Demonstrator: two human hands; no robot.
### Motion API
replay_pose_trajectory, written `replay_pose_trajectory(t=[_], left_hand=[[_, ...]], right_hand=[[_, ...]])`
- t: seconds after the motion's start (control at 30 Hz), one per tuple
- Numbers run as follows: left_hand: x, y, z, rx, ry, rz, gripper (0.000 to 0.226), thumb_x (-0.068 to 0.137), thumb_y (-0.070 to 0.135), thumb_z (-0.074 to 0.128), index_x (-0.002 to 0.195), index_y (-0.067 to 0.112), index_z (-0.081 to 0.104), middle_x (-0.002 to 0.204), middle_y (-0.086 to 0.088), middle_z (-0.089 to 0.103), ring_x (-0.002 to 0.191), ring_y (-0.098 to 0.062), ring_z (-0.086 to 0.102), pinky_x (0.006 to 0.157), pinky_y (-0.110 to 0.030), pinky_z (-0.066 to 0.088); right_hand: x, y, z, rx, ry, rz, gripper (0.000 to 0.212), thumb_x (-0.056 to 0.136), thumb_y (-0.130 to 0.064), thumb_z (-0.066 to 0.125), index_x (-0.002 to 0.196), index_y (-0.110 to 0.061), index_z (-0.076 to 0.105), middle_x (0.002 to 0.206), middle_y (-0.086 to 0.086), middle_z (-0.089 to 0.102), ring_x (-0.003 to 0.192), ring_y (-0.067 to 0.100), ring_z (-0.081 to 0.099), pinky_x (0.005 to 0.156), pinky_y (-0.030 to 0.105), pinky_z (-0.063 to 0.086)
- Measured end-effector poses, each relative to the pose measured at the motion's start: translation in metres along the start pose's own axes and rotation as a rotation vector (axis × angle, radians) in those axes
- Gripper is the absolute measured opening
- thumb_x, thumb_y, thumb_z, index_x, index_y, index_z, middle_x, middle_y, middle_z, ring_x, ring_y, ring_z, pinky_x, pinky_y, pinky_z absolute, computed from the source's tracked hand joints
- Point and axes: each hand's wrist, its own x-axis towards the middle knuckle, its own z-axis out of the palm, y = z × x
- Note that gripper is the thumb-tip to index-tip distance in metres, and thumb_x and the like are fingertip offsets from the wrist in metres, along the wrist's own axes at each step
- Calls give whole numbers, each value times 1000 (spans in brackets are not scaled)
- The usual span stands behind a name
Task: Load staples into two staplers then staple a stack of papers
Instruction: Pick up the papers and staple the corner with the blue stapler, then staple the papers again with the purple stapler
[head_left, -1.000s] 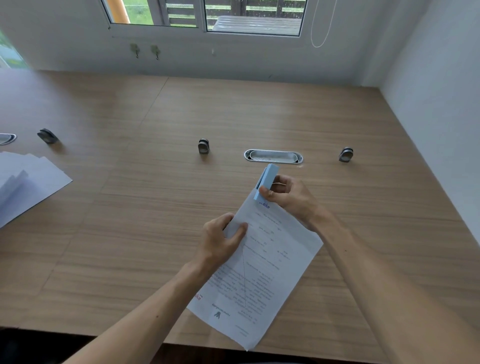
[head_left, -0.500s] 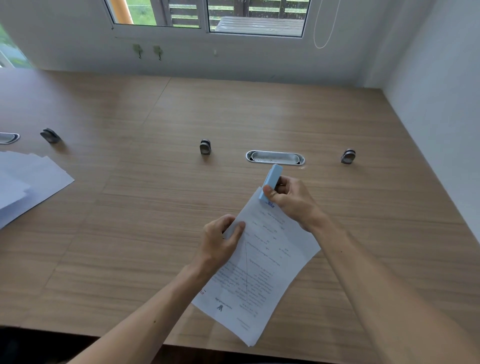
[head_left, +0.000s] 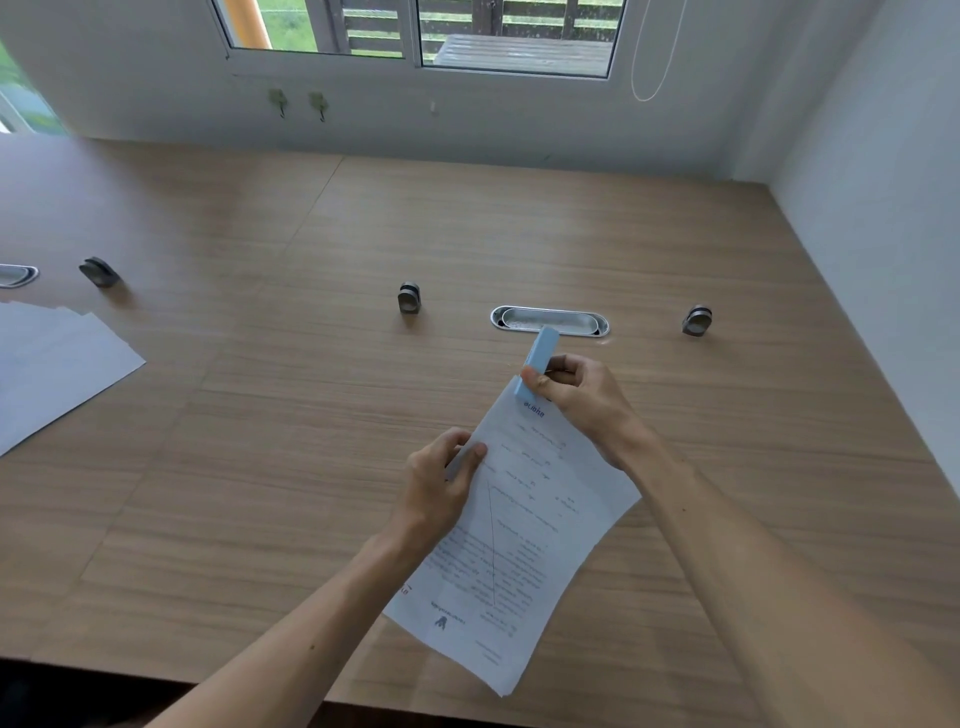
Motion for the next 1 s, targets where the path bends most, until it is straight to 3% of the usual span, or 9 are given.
replay_pose_trajectory(t=[0.13,0.23,0.33,0.4,0.47,0.6,0.87,1.0], left_hand=[[5,-2,2,26,44,-39,7,96,32,61,95,26,66,84,11,72,73,-1,69,55,-16,51],[8,-4,4,24,62,-72,9,96,32,61,95,25,66,84,9,72,72,-2,69,54,-16,50],[11,-8,5,42,122,-96,9,96,30,60,92,26,66,81,11,70,73,-1,66,55,-14,48],[12,-12,6,95,164,-121,13,97,33,58,90,25,66,80,12,68,73,-1,63,55,-14,45],[13,-16,6,141,210,-160,19,98,35,56,87,23,64,77,10,65,69,-1,60,54,-15,41],[13,-20,7,181,261,-192,21,99,32,54,81,23,59,73,10,62,65,0,57,52,-13,38],[16,-17,12,221,254,-174,19,101,30,53,85,19,59,71,10,61,65,6,57,51,-8,40],[20,-19,14,206,260,-174,21,101,30,53,83,20,58,69,8,61,62,2,56,50,-13,40]], right_hand=[[4,1,-9,206,149,54,39,88,-35,72,119,-16,59,100,7,77,87,23,76,76,39,60],[7,8,-20,266,305,46,22,92,-28,58,111,-17,61,104,13,72,84,25,72,67,39,56],[6,27,-31,46,450,1,23,93,-24,44,101,-17,64,98,16,71,73,21,66,60,35,50],[-1,45,-41,-214,484,-64,23,97,-25,41,102,-17,62,89,5,69,77,22,65,66,35,50],[-9,68,-53,-479,432,-83,18,99,-23,43,107,-20,59,85,-5,66,85,25,64,71,36,49],[-26,121,-72,-902,291,-37,21,94,-22,52,114,-21,59,104,6,68,94,34,63,68,35,43],[-44,158,-87,-1123,37,33,21,90,-17,56,110,-22,59,111,-2,65,107,26,57,85,36,43],[-43,160,-92,-1178,23,-16,25,84,-34,60,107,-24,61,106,-6,65,102,23,59,85,35,44]])
